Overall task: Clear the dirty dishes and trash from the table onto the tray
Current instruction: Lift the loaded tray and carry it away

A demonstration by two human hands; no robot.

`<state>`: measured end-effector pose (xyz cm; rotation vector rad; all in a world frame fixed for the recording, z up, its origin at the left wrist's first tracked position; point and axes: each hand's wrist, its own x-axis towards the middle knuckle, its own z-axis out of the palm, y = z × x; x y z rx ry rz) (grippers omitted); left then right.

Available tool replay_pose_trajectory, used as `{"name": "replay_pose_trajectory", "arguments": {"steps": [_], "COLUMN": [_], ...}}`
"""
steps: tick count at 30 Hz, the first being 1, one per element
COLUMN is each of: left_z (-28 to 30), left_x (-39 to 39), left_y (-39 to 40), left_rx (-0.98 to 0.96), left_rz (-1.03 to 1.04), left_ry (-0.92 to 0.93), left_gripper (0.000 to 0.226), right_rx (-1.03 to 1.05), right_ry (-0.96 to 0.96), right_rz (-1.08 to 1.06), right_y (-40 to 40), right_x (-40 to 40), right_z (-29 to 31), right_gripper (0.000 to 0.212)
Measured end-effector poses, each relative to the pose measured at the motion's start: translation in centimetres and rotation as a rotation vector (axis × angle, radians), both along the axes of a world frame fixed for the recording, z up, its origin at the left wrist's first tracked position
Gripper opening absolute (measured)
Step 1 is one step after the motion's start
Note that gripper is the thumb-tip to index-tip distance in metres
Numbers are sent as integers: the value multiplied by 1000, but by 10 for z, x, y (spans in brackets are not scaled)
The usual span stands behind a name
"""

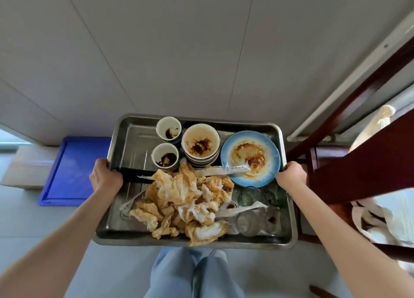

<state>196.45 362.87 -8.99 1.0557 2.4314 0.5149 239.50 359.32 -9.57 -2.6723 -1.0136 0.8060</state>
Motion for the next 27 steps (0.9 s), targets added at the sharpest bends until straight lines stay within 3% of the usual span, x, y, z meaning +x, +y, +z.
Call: {"name": "replay_pose_trajectory", "arguments": {"steps": [27], "left_z": [-281], "left_x": [43], "left_y": [102], "left_rx": [-40], "left_rz": [-30], "left_ry": [-38], "left_gripper": [38], "right_rx": [-9], "right_ry": [10], "right_rz": [-30], "right_y": [72], "right_x": [47], "right_z": [-264], "right_gripper": [16]}}
